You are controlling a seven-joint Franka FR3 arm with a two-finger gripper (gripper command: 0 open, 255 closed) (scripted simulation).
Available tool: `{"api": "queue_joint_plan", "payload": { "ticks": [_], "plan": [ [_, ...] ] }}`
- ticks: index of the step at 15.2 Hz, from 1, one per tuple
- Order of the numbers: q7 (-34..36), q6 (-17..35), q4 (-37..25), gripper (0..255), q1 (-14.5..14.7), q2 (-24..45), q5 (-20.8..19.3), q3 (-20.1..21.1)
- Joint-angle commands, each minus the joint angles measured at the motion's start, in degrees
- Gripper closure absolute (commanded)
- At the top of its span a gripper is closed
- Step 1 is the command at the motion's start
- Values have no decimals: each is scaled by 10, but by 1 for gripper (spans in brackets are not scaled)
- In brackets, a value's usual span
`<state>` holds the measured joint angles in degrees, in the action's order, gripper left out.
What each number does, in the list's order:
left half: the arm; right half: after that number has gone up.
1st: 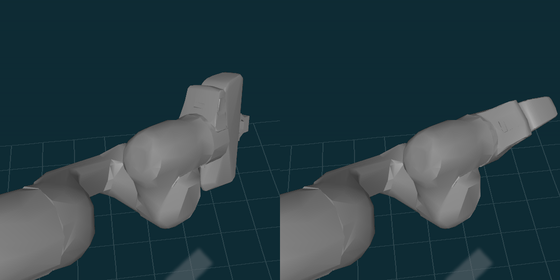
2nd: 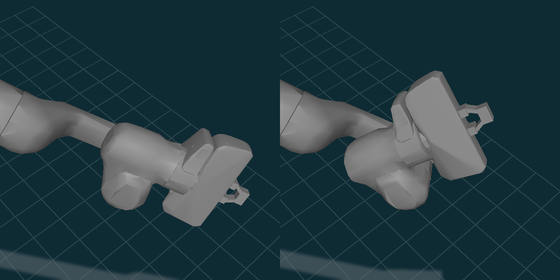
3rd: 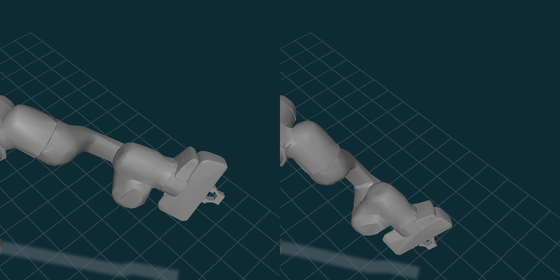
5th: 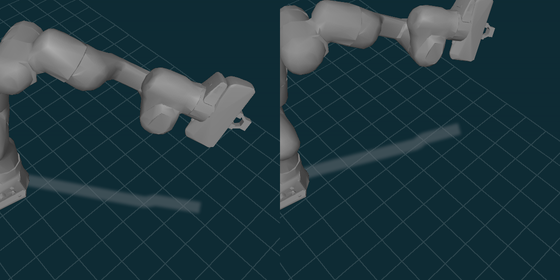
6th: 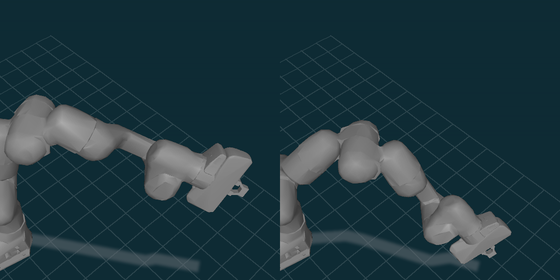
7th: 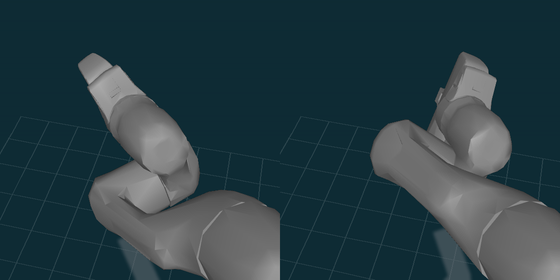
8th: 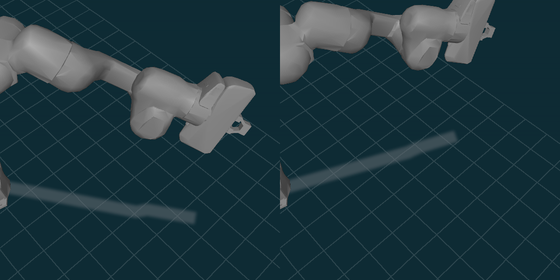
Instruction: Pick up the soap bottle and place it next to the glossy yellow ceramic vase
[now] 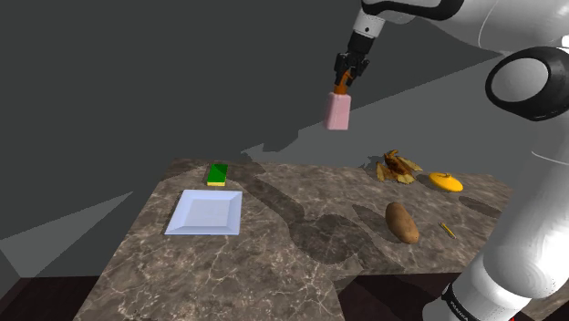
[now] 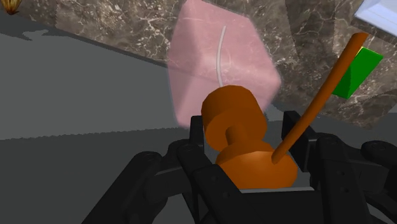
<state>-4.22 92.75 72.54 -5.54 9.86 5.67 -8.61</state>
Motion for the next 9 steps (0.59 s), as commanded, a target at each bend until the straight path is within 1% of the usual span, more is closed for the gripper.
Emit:
{"api": "queue_joint_plan", "payload": {
  "ticks": [1,3,6,9],
  "plan": [
    [1,-19,-28,255,-1,9,2,0],
    [1,-33,-49,255,-3,16,3,-1],
    [-30,-19,16,255,-18,-33,2,-12],
    [-62,-11,67,255,-34,-73,1,-26]
  ]
}}
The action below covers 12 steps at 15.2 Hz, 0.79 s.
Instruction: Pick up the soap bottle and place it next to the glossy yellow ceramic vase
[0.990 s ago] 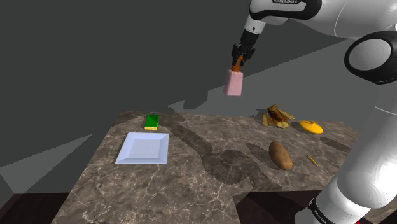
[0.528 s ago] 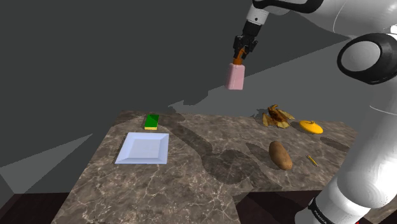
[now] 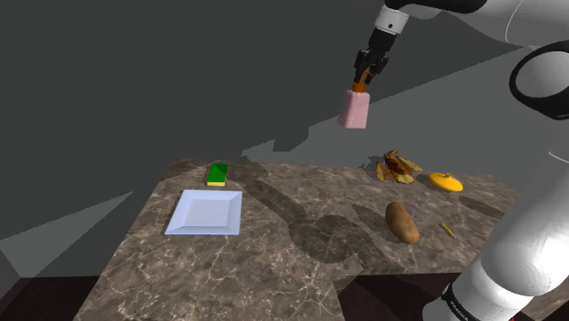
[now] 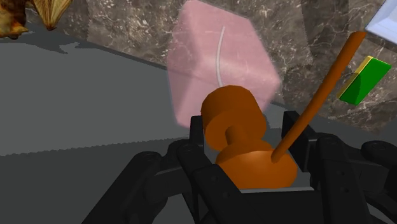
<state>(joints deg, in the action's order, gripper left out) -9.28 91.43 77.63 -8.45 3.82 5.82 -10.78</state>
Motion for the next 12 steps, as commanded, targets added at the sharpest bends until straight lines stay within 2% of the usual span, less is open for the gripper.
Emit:
{"api": "queue_joint_plan", "payload": {
  "ticks": [1,6,12],
  "plan": [
    [-22,4,31,255,-11,-25,-1,-10],
    [-79,7,88,255,-38,-75,-3,-38],
    [-151,0,128,255,-71,-116,-8,-78]
  ]
}}
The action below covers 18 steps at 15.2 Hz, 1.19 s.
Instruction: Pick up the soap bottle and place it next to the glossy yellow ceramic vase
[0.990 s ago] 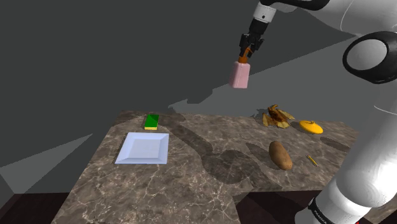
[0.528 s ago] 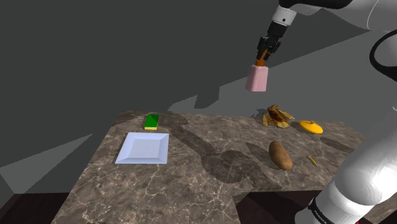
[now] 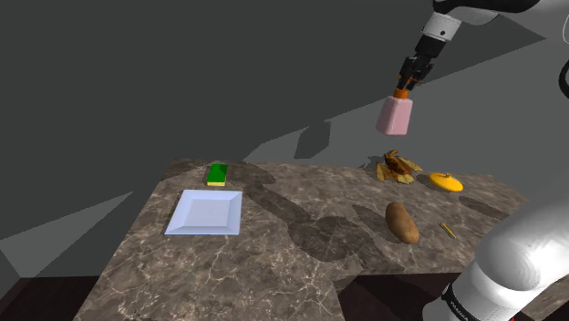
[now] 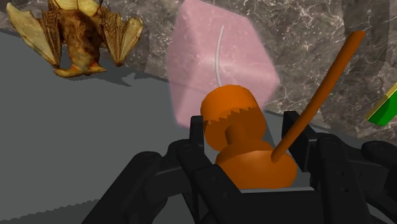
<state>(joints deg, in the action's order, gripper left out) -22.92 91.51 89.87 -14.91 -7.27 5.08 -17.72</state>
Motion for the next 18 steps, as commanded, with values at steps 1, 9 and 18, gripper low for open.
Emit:
{"api": "queue_joint_plan", "payload": {
  "ticks": [1,9,18],
  "plan": [
    [-28,-3,9,255,-12,-10,-1,-16],
    [-135,-23,14,255,-56,-24,-1,-81],
    [-275,-58,-38,255,-109,18,23,-172]
  ]
}}
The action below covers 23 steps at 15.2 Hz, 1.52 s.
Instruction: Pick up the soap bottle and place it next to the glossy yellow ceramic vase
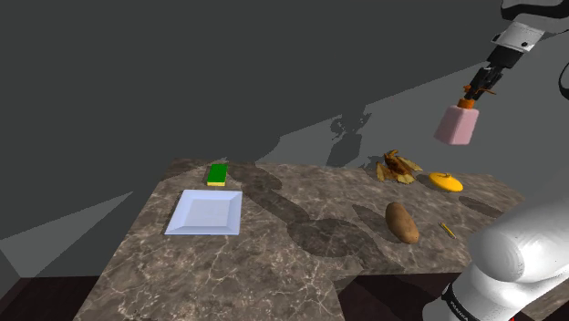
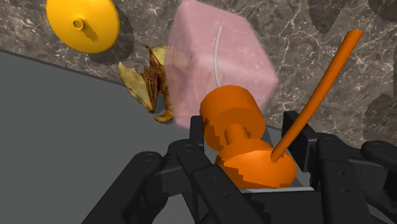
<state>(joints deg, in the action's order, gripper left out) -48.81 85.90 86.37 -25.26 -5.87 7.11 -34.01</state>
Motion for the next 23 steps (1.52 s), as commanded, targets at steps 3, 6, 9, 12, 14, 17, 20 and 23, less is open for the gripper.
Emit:
{"api": "queue_joint_plan", "payload": {
  "ticks": [3,6,9,12,14,17,20,23],
  "plan": [
    [-68,-19,-36,255,-28,35,23,-42],
    [-113,-26,-56,255,-51,62,43,-67],
    [-110,2,-17,255,-47,47,32,-62],
    [-109,29,18,255,-44,35,24,-59],
    [-108,46,40,255,-43,28,19,-56],
    [-108,72,72,255,-41,19,13,-54],
    [-108,96,102,255,-41,12,9,-52],
    [-110,120,130,255,-40,7,6,-50]
  ]
}}
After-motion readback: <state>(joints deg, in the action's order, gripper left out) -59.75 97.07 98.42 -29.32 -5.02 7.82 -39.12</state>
